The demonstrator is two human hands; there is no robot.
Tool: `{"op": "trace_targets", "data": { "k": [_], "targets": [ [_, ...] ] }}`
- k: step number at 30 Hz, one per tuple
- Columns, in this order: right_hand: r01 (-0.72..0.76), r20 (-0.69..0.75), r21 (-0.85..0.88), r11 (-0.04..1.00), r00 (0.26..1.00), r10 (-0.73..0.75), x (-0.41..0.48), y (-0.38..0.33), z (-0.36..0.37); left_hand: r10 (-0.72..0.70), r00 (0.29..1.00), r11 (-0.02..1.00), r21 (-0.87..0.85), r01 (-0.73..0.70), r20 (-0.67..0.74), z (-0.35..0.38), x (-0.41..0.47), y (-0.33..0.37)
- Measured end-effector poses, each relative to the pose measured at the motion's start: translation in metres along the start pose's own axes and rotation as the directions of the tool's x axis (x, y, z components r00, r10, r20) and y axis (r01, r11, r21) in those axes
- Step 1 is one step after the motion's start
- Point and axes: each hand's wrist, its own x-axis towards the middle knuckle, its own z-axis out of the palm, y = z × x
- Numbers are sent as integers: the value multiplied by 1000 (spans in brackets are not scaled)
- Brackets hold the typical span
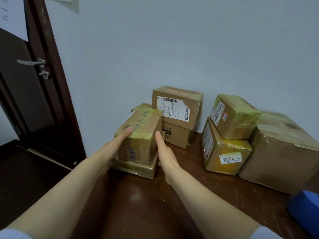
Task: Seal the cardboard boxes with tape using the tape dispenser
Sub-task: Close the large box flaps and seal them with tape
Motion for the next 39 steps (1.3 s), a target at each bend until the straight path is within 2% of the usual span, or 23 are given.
{"op": "trace_targets", "data": {
  "k": [5, 7, 10, 16, 18, 20, 24, 28, 30, 32, 34, 37, 39],
  "targets": [
    [11, -156, 20, 1000, 988, -8, 1, 6, -20, 31, 998, 999, 9, -32, 61, 30, -3, -9],
    [2, -208, 34, 999, 978, 5, -1, 8, -31, -11, 998, 1000, 26, 10, 68, 45, 2, -14],
    [-6, -245, 105, 994, 969, 32, -5, 10, -44, -73, 994, 995, 68, 68, 79, 60, 16, -22],
    [71, -316, 156, 985, 949, -18, -18, 17, -63, -63, 988, 991, 124, 46, 138, 91, 6, -19],
    [104, -381, 103, 989, 923, -57, -34, 13, -64, -80, 985, 991, 116, 62, 155, 101, 15, -27],
    [197, -433, -32, 980, 881, -191, -52, 9, -63, -77, 982, 994, 89, 62, 174, 111, 31, -42],
    [352, -364, -327, 877, 810, -461, -65, 22, -69, -31, 983, 997, 75, 18, 178, 128, 23, -38],
    [351, -328, -407, 843, 805, -494, -61, 24, -86, -5, 990, 994, 107, -10, 139, 135, 5, -30],
    [345, -303, -437, 831, 813, -497, -70, 22, -93, -15, 1000, 985, 171, 10, 28, 135, -17, -21],
    [317, -306, -482, 817, 813, -496, -85, 21, -102, 48, 990, 953, 303, -5, -134, 138, -42, -12],
    [291, -315, -556, 778, 793, -522, -103, 22, -119, 257, 938, 886, 444, -133, -233, 146, -66, -4],
    [243, -319, -682, 690, 750, -579, -134, 26, -151, 588, 796, 691, 602, -401, -145, 169, -95, 0],
    [156, -352, -742, 652, 736, -578, -155, 30, -175, 669, 742, 579, 648, -495, -31, 190, -113, 2]
  ]
}}
